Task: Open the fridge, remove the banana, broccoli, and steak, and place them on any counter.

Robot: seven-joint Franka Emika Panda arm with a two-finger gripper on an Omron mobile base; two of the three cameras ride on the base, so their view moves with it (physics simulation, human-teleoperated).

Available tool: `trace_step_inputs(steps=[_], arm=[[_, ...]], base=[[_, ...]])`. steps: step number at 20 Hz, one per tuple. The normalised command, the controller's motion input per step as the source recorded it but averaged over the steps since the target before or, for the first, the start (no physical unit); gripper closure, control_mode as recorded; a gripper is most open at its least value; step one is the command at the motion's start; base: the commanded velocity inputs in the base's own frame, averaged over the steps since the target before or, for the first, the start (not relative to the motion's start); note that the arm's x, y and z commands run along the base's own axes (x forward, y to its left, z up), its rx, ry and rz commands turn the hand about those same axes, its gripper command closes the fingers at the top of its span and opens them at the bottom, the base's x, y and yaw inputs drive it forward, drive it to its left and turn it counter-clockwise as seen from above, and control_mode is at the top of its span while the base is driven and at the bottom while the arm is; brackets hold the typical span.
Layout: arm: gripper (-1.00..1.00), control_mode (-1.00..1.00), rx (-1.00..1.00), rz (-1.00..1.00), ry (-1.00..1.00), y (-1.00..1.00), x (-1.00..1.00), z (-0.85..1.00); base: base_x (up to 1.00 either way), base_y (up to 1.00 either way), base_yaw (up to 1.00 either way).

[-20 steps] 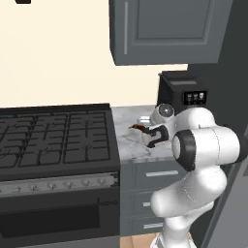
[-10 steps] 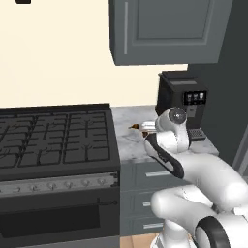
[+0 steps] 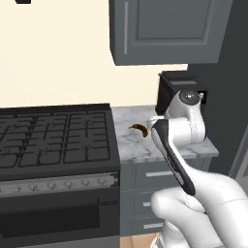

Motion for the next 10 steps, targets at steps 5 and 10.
trace_step_inputs(steps=[5,10], arm=[[-1.0,1.0,-0.01,0.0,0.14,0.0,-0.65,0.13],[-1.0,1.0,0.0,0.0,0.0,0.0,0.0,0.0]], base=[[-0.2,-0.01,0.0],[-1.0,-0.42,-0.03]])
